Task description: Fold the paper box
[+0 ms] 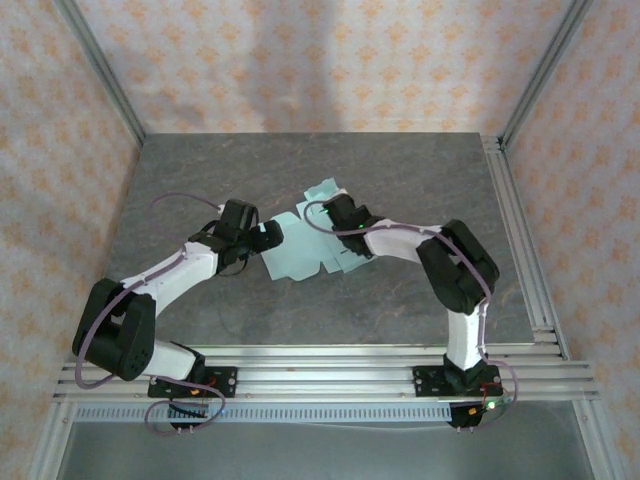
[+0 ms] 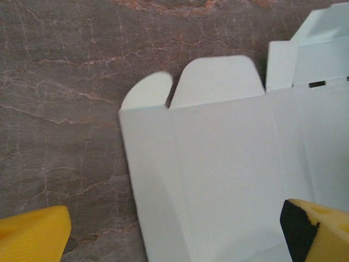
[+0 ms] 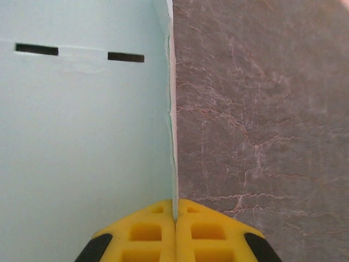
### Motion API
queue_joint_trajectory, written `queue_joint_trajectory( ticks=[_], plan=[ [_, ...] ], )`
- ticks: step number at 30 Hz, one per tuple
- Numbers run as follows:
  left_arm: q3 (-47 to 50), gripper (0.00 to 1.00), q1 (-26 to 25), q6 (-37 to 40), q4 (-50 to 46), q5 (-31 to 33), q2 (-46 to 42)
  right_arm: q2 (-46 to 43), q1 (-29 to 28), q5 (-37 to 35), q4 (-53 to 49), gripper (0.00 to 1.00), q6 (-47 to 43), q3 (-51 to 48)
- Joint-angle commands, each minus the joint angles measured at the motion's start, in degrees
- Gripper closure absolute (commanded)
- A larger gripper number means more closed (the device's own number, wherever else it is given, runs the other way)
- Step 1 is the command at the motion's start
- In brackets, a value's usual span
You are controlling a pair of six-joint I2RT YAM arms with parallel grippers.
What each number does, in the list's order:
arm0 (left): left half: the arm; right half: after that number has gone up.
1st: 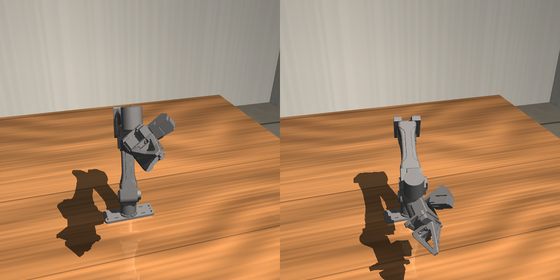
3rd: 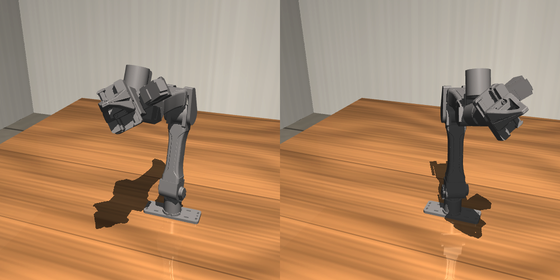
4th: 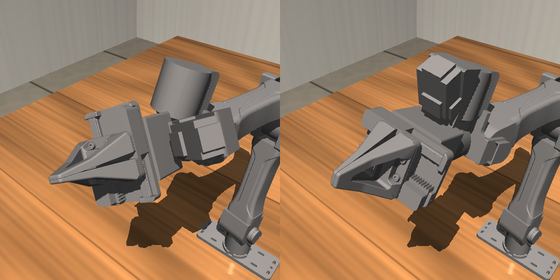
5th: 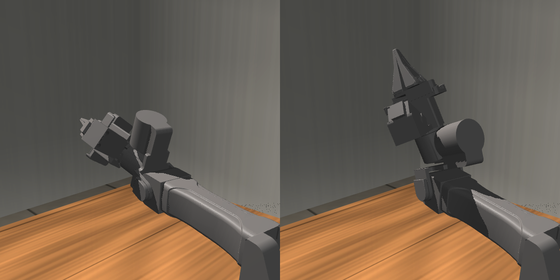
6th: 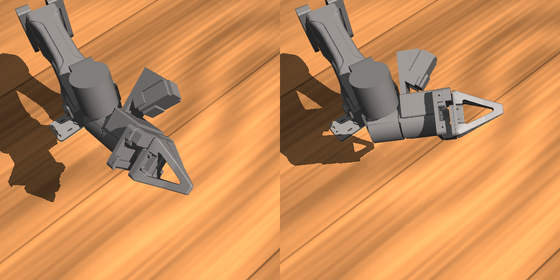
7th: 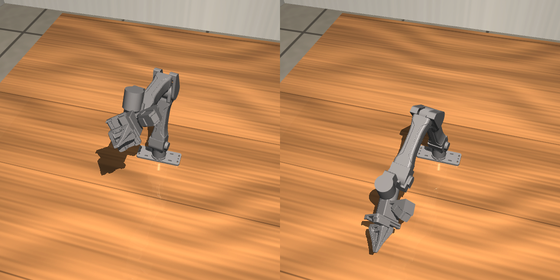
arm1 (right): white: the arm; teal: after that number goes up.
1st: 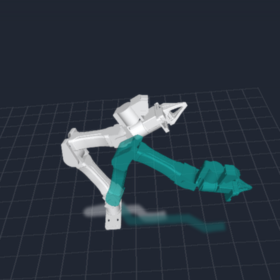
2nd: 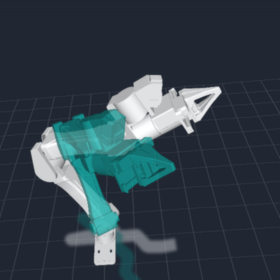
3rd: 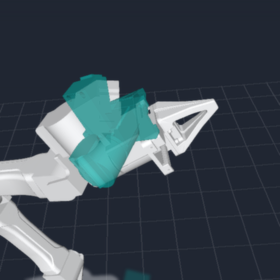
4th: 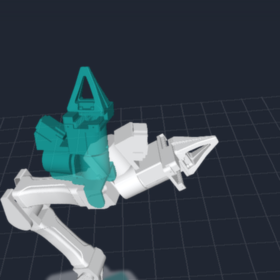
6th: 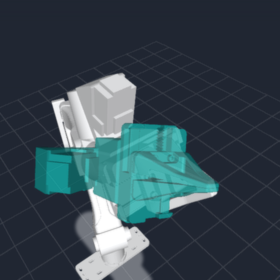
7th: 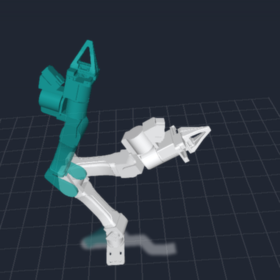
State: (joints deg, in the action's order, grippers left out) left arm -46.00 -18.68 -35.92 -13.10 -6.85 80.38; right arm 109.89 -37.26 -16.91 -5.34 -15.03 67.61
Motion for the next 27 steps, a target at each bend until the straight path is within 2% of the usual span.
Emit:
queue_joint_trajectory(
  ticks=[1, 3, 5, 10, 14, 16, 20, 23, 27],
  plan=[
    [0.2, 0.00, 0.5, 1.3, -1.0, 0.2, -0.2, -2.7, 3.1, 14.4, -5.2, 1.00, 7.0, 1.0],
    [0.1, 0.00, 0.5, 1.4, -1.0, 0.0, 0.0, -2.5, 3.9, 16.5, -5.9, 1.00, 7.0, 0.9],
    [-0.2, 0.00, 0.5, 1.3, -1.0, -0.4, 0.3, -2.2, 3.9, 13.1, -6.3, 1.00, 6.5, 0.9],
    [-0.4, 0.00, 0.5, 0.9, -0.5, -1.4, 0.0, -0.2, 1.2, -4.4, -5.9, 1.00, 3.5, 2.0],
    [-0.4, 0.00, 0.5, 0.7, -0.7, -1.4, -0.1, 4.4, -3.9, -19.0, -3.2, 1.00, -5.6, 3.7],
    [-0.3, 0.00, 0.5, 0.6, -0.8, -1.5, -0.3, 6.3, -5.0, -22.1, -3.5, 1.00, -7.6, 5.1],
    [-0.3, 0.00, 0.6, 0.7, -0.8, -1.7, -0.5, 4.6, -4.1, -17.7, -3.5, 1.00, -4.8, 4.5],
    [-0.5, 0.00, 0.5, 0.9, -0.5, -2.5, -0.4, 1.0, -1.0, -7.1, -4.8, 1.00, 0.7, 3.6],
    [-0.3, 0.00, 0.5, 2.0, 3.0, -7.1, -0.5, -1.3, 3.0, 7.0, -5.3, 1.00, 5.5, 2.3]
  ],
)
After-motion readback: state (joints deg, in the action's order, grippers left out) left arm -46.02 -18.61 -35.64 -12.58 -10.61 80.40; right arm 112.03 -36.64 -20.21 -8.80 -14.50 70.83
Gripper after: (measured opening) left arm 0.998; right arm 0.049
